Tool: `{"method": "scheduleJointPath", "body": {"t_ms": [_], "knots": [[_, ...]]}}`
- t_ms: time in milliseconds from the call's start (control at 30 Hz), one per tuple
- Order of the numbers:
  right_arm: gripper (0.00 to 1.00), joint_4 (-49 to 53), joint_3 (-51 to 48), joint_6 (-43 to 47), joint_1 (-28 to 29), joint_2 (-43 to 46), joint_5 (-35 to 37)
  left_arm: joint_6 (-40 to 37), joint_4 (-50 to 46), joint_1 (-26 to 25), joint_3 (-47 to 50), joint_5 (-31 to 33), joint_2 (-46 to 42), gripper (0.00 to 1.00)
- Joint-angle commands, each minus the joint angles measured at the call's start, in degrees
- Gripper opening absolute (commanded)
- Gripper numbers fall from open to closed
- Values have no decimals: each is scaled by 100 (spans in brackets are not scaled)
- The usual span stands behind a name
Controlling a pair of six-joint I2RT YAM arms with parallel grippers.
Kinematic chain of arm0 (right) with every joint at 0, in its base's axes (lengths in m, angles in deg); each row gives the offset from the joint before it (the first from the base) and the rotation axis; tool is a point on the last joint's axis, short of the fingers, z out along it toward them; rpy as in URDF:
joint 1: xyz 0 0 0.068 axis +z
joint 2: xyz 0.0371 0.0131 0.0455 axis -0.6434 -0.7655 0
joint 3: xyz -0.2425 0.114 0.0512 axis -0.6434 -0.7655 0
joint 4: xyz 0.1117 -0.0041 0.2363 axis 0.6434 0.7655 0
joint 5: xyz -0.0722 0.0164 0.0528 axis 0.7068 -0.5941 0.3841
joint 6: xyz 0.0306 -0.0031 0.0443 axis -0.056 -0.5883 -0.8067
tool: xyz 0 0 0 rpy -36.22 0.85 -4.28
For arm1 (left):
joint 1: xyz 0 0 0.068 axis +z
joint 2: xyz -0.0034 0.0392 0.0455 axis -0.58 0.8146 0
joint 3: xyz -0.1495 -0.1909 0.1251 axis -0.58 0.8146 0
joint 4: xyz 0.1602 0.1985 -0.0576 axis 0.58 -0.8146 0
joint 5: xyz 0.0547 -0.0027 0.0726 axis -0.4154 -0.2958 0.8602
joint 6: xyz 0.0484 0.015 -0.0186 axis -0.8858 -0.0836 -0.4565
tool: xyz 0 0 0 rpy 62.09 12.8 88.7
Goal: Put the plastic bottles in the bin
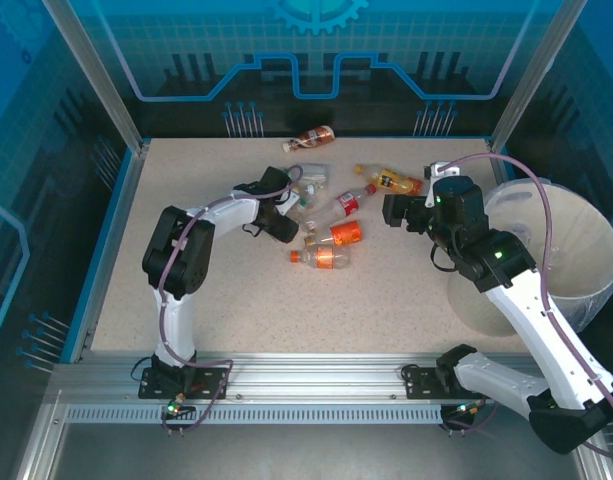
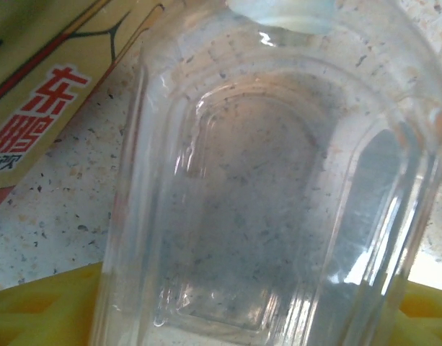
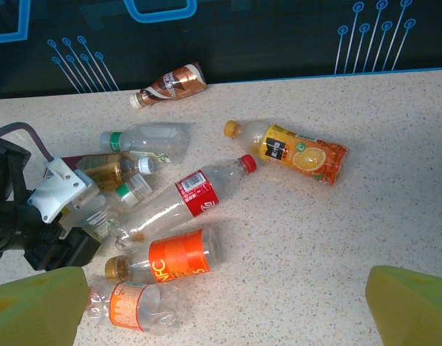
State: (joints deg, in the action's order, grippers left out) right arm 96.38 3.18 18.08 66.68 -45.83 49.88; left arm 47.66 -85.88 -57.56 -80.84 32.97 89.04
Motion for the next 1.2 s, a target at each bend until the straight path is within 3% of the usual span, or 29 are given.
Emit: {"method": "scheduleJointPath", "body": {"t_ms": [0, 300, 667, 900, 1167], "knots": [[100, 25, 113, 120, 83, -29, 93, -27, -164, -61, -118, 414, 73, 68], [100, -311, -140, 116, 75, 39, -135, 329, 665, -74, 697, 554, -688, 43], [100, -920, -581, 218, 68, 408, -714, 1102, 1269, -319, 1619, 279, -2202, 35], [100, -1187, -805, -26, 62, 539, -856, 2147, 1579, -381, 1898, -794, -3305, 35], [100, -1482, -717, 118, 54, 288, -1960, 3767, 3152, -486, 2557, -2390, -4435, 35]]}}
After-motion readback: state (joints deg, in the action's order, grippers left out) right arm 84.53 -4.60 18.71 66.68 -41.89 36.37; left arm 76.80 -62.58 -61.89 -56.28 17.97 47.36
